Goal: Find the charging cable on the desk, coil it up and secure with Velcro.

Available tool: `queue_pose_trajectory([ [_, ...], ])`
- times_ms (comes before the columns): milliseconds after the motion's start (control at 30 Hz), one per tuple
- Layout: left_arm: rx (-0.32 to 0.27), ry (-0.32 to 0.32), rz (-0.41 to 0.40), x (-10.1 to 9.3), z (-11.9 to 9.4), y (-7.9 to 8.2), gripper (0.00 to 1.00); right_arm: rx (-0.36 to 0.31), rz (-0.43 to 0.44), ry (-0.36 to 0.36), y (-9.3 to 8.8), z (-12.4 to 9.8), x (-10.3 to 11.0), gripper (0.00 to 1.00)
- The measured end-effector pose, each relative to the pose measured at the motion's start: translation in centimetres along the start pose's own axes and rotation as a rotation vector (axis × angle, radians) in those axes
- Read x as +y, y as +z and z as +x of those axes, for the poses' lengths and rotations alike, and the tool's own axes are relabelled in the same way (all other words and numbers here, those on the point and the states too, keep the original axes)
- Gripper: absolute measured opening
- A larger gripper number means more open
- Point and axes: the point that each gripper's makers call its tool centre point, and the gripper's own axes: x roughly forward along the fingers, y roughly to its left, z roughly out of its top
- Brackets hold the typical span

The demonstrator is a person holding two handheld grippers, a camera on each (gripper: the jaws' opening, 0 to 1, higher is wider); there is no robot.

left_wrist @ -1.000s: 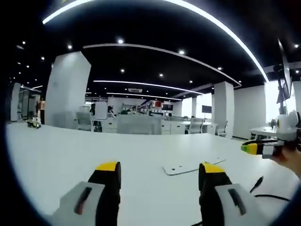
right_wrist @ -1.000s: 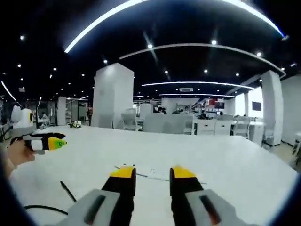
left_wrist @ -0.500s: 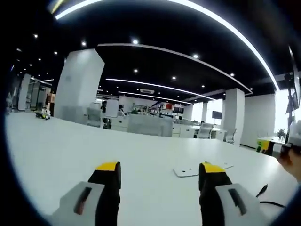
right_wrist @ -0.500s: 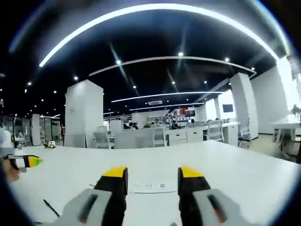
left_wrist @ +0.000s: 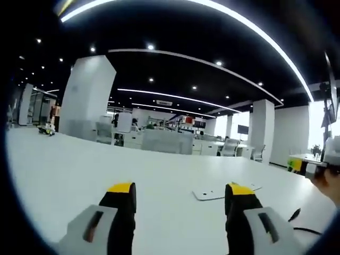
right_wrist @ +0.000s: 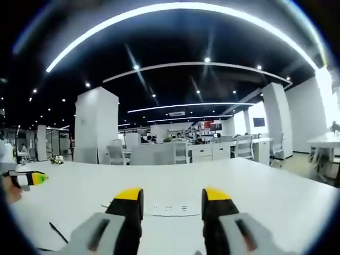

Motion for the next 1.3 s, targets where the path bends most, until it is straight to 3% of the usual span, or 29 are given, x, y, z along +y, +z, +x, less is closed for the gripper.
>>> queue_pose_trajectory([
  [567,-0.005,-0.050,-0.010,-0.8,0.1,-0.1,0.65,0.030,-0.010,-0.037,-0.7,-1.5,-1.8,0.46],
  [867,0.009,-0.041,-0.035,-0.1,-1.9,-0.5,0.64,0.026,-0.036,-0.038,-0.3,-3.2,-1.2,0.46],
  [1300,0.002,-0.086,-0.022,-0.8,-5.6,0.0,0.64,0.026,-0.081,-0.005,0.4,-6.4,0.4,0.48],
])
